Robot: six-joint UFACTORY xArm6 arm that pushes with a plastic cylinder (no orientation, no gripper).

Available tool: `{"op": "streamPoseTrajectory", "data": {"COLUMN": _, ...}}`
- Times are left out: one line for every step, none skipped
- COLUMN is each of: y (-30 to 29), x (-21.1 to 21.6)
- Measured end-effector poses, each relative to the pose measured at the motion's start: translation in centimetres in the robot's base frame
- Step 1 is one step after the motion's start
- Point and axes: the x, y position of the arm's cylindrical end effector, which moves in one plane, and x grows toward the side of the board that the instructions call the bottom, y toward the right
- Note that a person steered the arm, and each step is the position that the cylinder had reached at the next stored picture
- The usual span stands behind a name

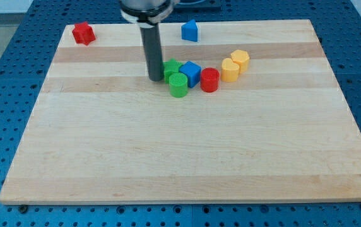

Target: Push the green star into the left of the blue cube

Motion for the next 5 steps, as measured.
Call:
{"op": "streamPoseTrajectory", "data": {"y": 2.9, "x": -0.3}}
{"op": "streamPoseTrajectory", "data": {"y": 5.4, "x": -1.1}}
{"op": "streamPoseTrajectory", "data": {"y": 7.7, "x": -2.0}}
{"op": "streamPoseTrajectory", "data": {"y": 10.1, "x": -3.2}}
{"op": "streamPoseTrajectory", "data": {"y": 12.4, "x": -4.4}}
